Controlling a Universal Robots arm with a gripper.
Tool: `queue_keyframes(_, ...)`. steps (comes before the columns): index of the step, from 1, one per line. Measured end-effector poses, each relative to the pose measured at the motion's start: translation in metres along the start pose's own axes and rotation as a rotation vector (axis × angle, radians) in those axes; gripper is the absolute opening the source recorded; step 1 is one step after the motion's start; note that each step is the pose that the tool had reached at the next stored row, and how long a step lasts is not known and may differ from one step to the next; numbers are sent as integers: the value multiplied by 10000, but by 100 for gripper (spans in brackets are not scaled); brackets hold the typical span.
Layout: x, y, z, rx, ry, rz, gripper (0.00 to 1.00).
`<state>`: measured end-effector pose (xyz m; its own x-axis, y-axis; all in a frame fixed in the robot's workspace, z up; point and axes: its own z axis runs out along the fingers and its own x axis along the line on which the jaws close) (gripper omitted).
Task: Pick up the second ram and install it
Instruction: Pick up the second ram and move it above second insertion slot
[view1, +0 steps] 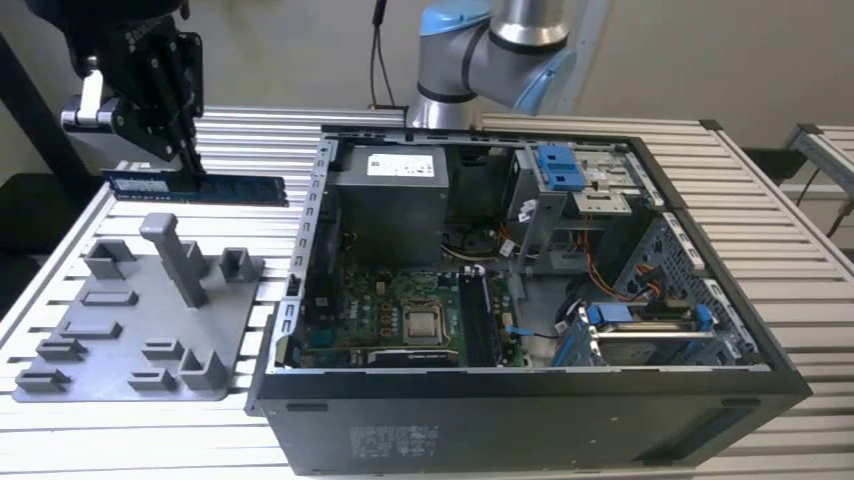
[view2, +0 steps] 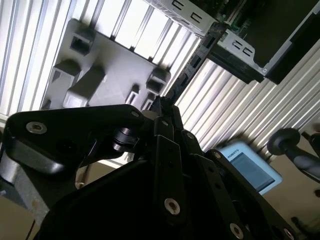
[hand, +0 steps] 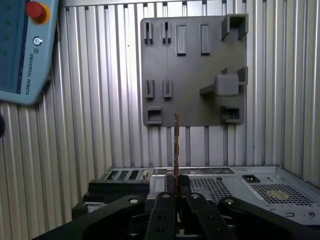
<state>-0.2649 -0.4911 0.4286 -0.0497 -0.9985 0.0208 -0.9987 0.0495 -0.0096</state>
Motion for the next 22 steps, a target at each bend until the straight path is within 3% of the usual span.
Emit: queue_keyframes(22, -21, -424, 4, -5, 0, 0, 14)
